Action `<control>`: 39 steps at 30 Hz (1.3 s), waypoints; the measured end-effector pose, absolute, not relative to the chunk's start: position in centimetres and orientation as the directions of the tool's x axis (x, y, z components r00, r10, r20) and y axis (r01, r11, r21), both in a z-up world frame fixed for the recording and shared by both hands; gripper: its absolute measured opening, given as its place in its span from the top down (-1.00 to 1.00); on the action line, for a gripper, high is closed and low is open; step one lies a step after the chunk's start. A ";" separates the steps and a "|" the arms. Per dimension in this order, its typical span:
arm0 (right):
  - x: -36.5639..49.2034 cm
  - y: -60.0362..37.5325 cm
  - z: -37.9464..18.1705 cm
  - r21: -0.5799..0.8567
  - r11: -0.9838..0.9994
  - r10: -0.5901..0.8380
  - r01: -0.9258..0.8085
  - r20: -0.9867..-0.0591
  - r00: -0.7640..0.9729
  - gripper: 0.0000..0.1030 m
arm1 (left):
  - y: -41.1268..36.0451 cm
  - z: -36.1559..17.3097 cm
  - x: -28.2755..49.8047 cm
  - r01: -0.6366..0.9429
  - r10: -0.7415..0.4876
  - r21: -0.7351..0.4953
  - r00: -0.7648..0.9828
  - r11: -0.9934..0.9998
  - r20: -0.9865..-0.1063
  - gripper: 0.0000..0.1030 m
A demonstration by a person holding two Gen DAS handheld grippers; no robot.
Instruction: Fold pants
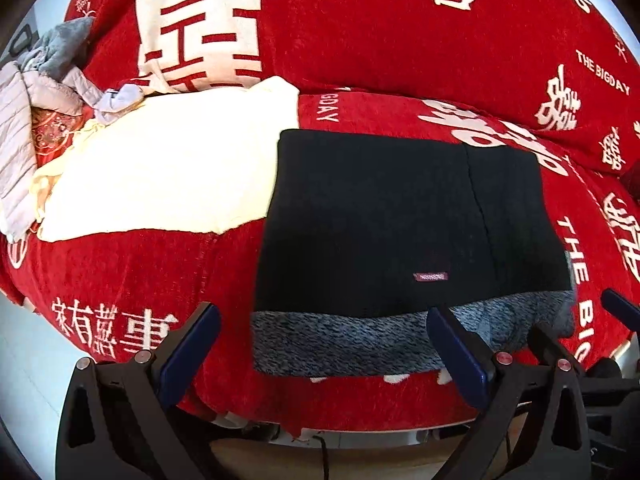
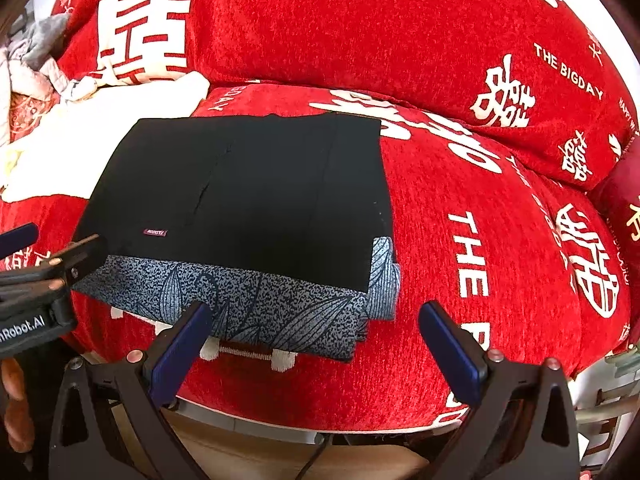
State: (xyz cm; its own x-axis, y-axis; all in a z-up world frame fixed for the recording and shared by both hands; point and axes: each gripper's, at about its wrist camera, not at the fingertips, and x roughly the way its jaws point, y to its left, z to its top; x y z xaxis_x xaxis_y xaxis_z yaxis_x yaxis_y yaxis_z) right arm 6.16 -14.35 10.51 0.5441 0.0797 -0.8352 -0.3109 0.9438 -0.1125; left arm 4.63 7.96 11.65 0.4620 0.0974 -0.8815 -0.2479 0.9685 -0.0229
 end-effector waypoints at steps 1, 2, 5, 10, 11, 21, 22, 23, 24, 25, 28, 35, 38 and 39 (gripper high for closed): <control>6.2 -14.5 10.5 -0.109 0.946 0.078 -0.305 -0.837 0.542 -1.00 | 7.8 11.8 4.6 -0.245 0.097 -0.022 0.463 0.969 -0.881 -1.00; 6.2 -14.5 10.5 -0.106 0.947 0.079 -0.302 -0.838 0.540 -1.00 | 7.7 11.9 4.6 -0.245 0.103 -0.015 0.464 0.969 -0.880 -1.00; 6.4 -14.8 10.4 -0.100 0.950 0.079 -0.295 -0.839 0.538 -1.00 | 7.2 12.1 4.5 -0.244 0.126 0.009 0.469 0.970 -0.874 -1.00; 6.4 -14.9 10.5 -0.100 0.949 0.081 -0.298 -0.837 0.541 -1.00 | 6.9 12.0 4.6 -0.245 0.151 0.040 0.458 0.969 -0.876 -1.00; 6.4 -14.9 10.5 -0.100 0.950 0.081 -0.297 -0.837 0.541 -1.00 | 6.9 12.0 4.6 -0.245 0.150 0.039 0.457 0.969 -0.877 -1.00; 6.6 -15.0 10.3 -0.083 0.953 0.086 -0.290 -0.846 0.526 -1.00 | 7.0 11.4 4.7 -0.230 0.125 0.022 0.443 0.973 -0.888 -1.00; 6.6 -15.0 10.3 -0.084 0.953 0.086 -0.291 -0.846 0.526 -1.00 | 7.0 11.4 4.7 -0.225 0.122 0.022 0.444 0.974 -0.888 -1.00; 6.7 -15.1 10.2 -0.084 0.953 0.087 -0.292 -0.846 0.526 -1.00 | 6.9 11.4 4.7 -0.225 0.125 0.024 0.445 0.974 -0.887 -1.00; 6.7 -15.2 10.2 -0.084 0.953 0.087 -0.292 -0.845 0.527 -1.00 | 6.9 11.4 4.7 -0.224 0.125 0.025 0.445 0.974 -0.887 -1.00; 6.8 -15.2 10.3 -0.082 0.953 0.088 -0.291 -0.845 0.527 -1.00 | 7.0 11.4 4.7 -0.223 0.122 0.022 0.445 0.975 -0.887 -1.00; 6.8 -15.3 10.3 -0.081 0.955 0.087 -0.287 -0.845 0.528 -1.00 | 7.1 11.3 4.8 -0.222 0.111 0.011 0.441 0.975 -0.891 -1.00; 6.8 -15.4 10.4 -0.084 0.954 0.085 -0.287 -0.843 0.532 -1.00 | 7.0 11.4 4.8 -0.223 0.114 0.015 0.441 0.975 -0.890 -1.00; 6.8 -15.4 10.3 -0.086 0.954 0.085 -0.288 -0.843 0.531 -1.00 | 7.0 11.3 4.8 -0.226 0.116 0.015 0.440 0.974 -0.890 -1.00; 6.8 -15.3 10.3 -0.085 0.954 0.085 -0.287 -0.843 0.531 -1.00 | 6.9 11.3 4.7 -0.229 0.118 0.016 0.441 0.973 -0.890 -1.00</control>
